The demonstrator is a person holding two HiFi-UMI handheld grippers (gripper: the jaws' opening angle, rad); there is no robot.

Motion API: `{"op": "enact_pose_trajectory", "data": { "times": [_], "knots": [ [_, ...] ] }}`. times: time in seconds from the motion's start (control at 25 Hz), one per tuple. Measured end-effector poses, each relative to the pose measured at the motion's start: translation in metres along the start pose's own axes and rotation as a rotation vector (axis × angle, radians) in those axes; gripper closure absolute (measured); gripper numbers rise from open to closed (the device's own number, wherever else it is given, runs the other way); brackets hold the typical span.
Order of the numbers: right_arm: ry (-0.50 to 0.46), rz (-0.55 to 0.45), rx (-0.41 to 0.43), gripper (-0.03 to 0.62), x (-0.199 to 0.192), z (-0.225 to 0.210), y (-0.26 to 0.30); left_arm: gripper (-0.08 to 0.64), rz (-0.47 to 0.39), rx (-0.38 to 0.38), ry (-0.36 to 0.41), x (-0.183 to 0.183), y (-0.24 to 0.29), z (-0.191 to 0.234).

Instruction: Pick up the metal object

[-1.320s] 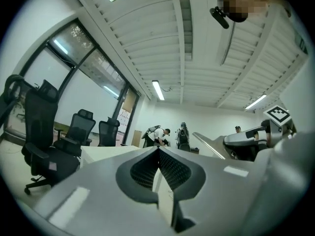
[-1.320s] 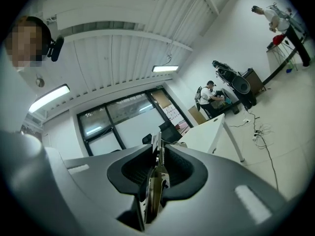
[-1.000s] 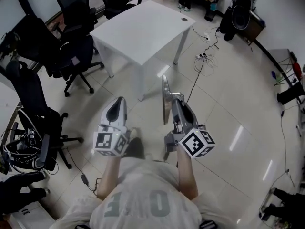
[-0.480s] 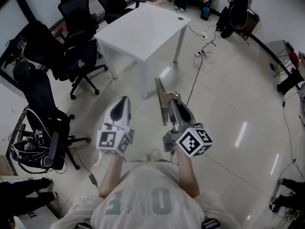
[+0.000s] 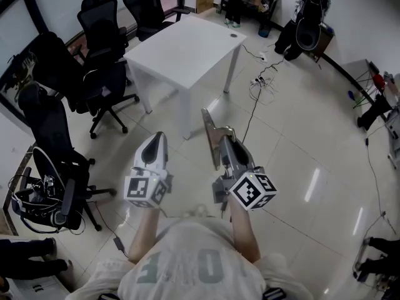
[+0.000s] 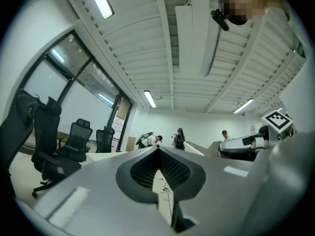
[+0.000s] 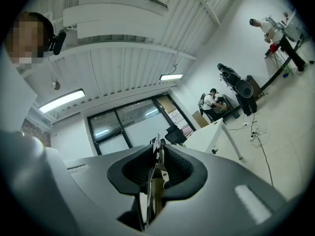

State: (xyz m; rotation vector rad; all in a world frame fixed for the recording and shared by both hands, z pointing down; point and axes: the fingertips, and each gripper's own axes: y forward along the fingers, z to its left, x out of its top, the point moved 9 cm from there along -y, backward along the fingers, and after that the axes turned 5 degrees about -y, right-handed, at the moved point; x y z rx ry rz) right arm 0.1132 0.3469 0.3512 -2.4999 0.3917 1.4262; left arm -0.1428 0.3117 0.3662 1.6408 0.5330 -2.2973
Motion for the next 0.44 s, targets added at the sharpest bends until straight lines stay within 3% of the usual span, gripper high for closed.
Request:
{"op": "enact_pose_trajectory", "data": {
  "times": [0.44],
  "knots": [
    [-0.028, -0.008, -0.033, 0.541, 0.0027, -0.0074, -0.0009, 0.558, -0.016, -0.014, 0.002, 0.0017, 0.0056, -0.0019]
  ]
}}
